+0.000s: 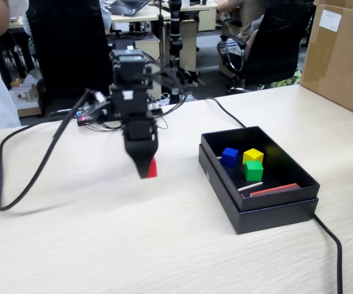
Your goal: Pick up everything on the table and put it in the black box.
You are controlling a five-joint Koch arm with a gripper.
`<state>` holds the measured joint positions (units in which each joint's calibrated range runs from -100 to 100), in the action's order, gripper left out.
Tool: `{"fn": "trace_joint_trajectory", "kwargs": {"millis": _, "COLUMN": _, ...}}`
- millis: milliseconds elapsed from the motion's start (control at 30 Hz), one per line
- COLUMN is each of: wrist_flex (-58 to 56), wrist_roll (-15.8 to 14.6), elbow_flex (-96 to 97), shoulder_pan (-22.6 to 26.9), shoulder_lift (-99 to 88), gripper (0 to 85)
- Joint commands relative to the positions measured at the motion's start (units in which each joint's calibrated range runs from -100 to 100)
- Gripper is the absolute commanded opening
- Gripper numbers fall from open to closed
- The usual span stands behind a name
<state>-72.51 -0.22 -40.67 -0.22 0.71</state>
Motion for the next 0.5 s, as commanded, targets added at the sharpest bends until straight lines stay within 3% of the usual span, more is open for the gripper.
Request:
{"fn": "trace_joint_trajectory", "kwargs": {"millis": 0, "wrist_flex": -0.1, "wrist_roll": -2.3, "elbow_flex": -7.3, "shoulder_pan": 5.3, "shoulder_lift": -7.3, "gripper": 9.7}}
{"fn": "trace_joint_trajectory", "kwargs": {"millis": 200, "wrist_flex": -0.1, "wrist_roll": -6.6, "elbow_flex": -9.7, "shoulder_pan": 13.6, "shoulder_lift": -1.0, "gripper": 10.0}}
{"fn": "trace_joint_trajectory", "kwargs": {"millis": 467, "wrist_flex": -0.1, "wrist_roll": -8.8, "elbow_flex": -14.0, "shoulder_pan": 17.5, "shoulder_lift": 12.5, "gripper": 10.1}}
